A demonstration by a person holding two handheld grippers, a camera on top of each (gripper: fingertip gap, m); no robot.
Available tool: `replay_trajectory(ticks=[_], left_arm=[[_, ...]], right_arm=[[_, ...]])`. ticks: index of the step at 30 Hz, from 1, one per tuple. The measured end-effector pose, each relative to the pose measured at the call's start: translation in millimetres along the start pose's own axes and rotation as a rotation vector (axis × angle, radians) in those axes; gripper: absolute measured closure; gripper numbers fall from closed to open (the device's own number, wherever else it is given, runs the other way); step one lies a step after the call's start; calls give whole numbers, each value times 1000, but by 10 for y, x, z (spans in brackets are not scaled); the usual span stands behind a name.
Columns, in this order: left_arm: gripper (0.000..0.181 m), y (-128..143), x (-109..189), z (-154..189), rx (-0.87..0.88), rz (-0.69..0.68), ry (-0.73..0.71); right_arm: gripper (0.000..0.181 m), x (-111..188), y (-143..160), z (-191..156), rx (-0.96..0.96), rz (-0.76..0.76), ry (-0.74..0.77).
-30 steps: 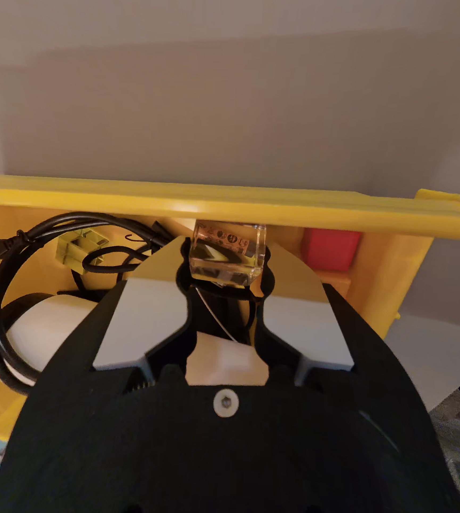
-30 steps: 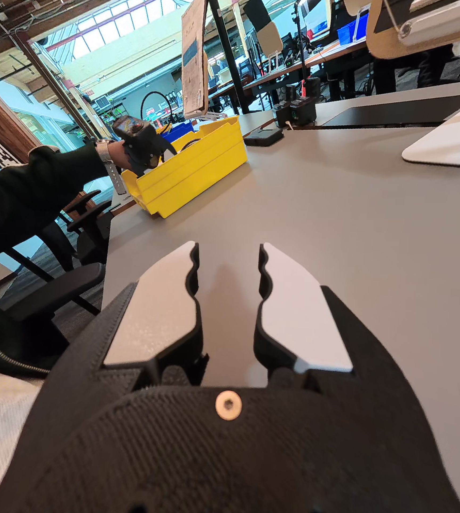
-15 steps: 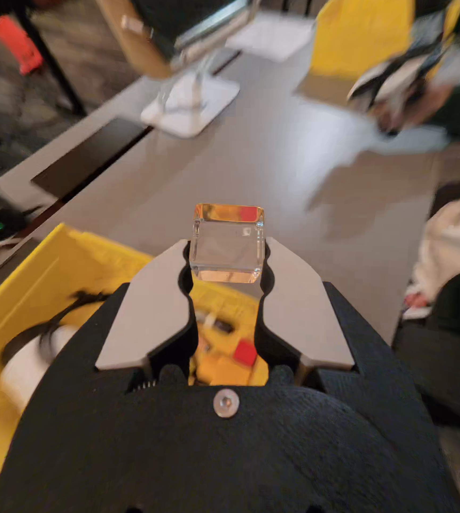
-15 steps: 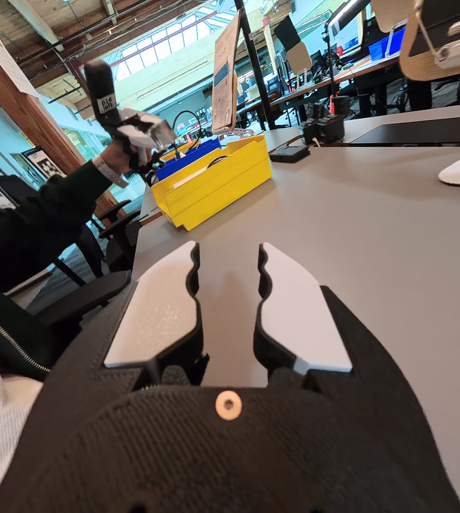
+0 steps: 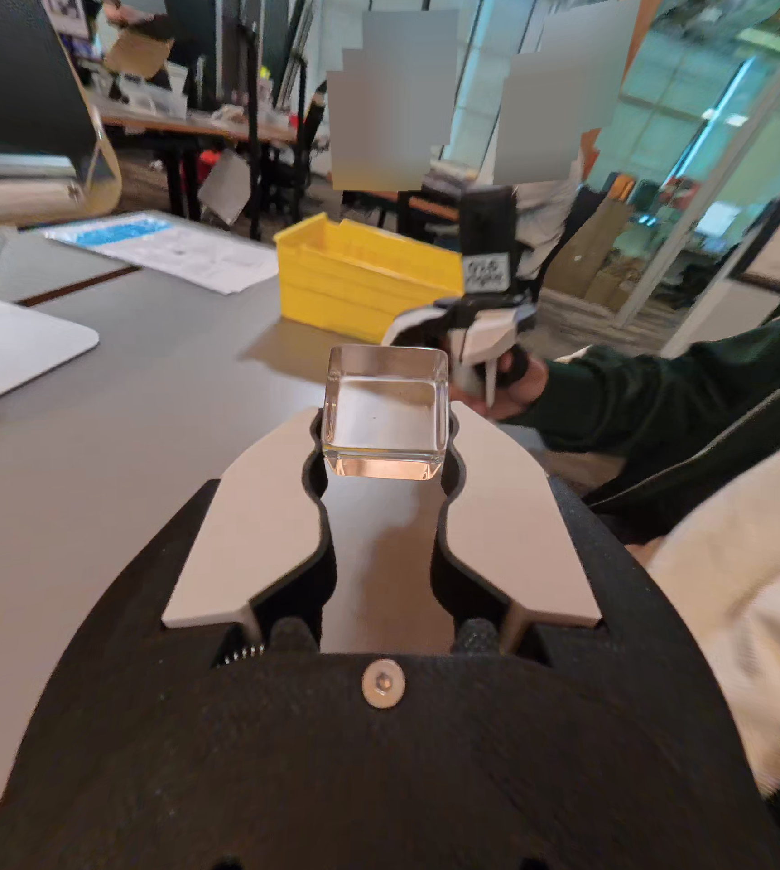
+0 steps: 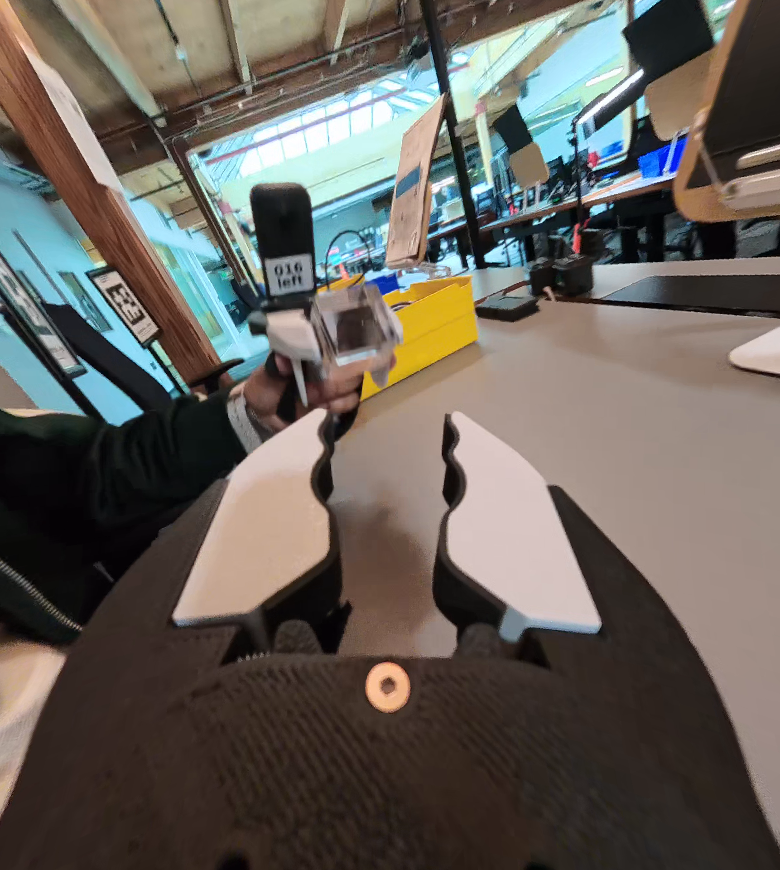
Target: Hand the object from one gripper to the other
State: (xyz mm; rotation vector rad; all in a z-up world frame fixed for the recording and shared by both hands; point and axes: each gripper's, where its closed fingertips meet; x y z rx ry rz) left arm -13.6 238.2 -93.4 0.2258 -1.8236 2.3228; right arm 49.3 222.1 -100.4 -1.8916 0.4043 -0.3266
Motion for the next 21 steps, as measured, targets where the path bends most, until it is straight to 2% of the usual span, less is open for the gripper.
replay_trajectory(ticks=[1,3,5,7,12,15,18,21], left_arm=[[134,103,-114,-56,-19,-38,-55],[134,312,-218,-237,-136,-137,-273],[134,446,-193,-340,-289,-257,-460],[134,511,-154,-377,-436,-346,-568],[134,658,-210,-301,-526,-391,-546],[134,702,-182,-267,-630,-421,-572],[134,675,-225,-157,-691,-406,-561],[133,684,-293,-76,-768,-422,-561]], right_arm=[[137,51,-5,53,7,7,22],[137,127,17,151,23,3,64],[136,152,54,220,3,-1,82],[135,129,93,266,-39,-1,90],[120,-113,321,260,-103,-97,72],[109,-281,431,169,-214,-125,16],[106,-391,460,67,-339,-98,-41],[109,-456,535,-19,-371,-136,-72]])
Point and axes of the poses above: each gripper's, where its closed fingertips meet, x back along the fingers, y out of its underside, z = x × y across the jaws, and after that the axes turned 7 degrees about -z, right-handed
